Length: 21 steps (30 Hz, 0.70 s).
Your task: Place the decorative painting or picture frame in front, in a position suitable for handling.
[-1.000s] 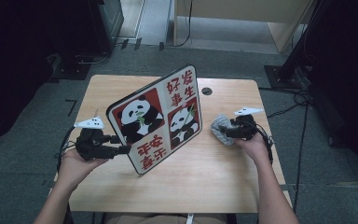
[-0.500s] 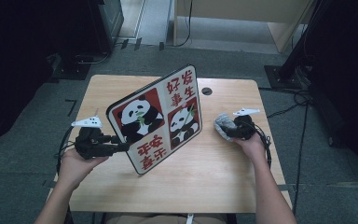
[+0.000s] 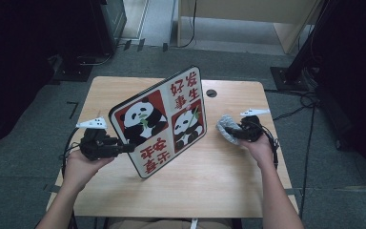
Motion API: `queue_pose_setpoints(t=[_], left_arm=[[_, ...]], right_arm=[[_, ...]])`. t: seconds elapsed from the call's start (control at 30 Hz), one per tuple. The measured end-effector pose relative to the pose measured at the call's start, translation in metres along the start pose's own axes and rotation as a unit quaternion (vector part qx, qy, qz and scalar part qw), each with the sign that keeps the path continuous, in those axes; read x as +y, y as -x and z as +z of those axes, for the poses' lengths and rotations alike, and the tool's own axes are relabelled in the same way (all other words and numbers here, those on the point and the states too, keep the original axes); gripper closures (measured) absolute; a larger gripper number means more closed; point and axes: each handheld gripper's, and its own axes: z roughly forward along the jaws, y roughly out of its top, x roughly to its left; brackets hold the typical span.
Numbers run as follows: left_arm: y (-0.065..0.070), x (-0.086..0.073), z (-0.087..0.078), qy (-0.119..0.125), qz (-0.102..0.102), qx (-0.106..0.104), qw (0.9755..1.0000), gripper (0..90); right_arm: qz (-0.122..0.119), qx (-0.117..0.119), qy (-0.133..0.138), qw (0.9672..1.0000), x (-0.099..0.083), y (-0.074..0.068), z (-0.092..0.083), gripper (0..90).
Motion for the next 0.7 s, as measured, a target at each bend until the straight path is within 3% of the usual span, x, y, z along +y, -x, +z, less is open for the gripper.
queue_pose_setpoints(t=[0.07, 0.27, 0.43, 0.57, 0.63, 0.7], left_arm=[[0.0, 0.0, 0.0, 0.002, 0.001, 0.0, 1.0, 63.6], [-0.001, 0.002, 0.002, 0.007, 0.001, -0.004, 1.0, 64.4], [-0.002, 0.003, 0.002, 0.008, 0.003, -0.007, 0.9999, 66.6], [-0.002, 0.003, 0.003, 0.009, 0.005, -0.007, 0.9999, 70.0], [-0.002, 0.004, 0.002, 0.013, 0.009, -0.005, 0.9999, 72.7], [0.0, 0.004, 0.001, 0.018, 0.016, 0.002, 0.9997, 75.6]], right_arm=[[-0.007, 0.004, 0.008, 0.9999, 0.003, -0.005, -0.003, 61.5], [0.005, 0.034, 0.008, 0.9994, 0.01, -0.016, -0.007, 61.8], [-0.021, 0.041, 0.01, 0.9989, 0.014, -0.032, -0.012, 61.8], [-0.048, 0.059, 0.015, 0.997, 0.016, -0.041, -0.016, 62.0], [-0.053, 0.059, 0.014, 0.9967, 0.018, -0.045, -0.018, 62.0], [-0.04, 0.068, 0.012, 0.9968, 0.021, -0.046, -0.02, 61.7]])
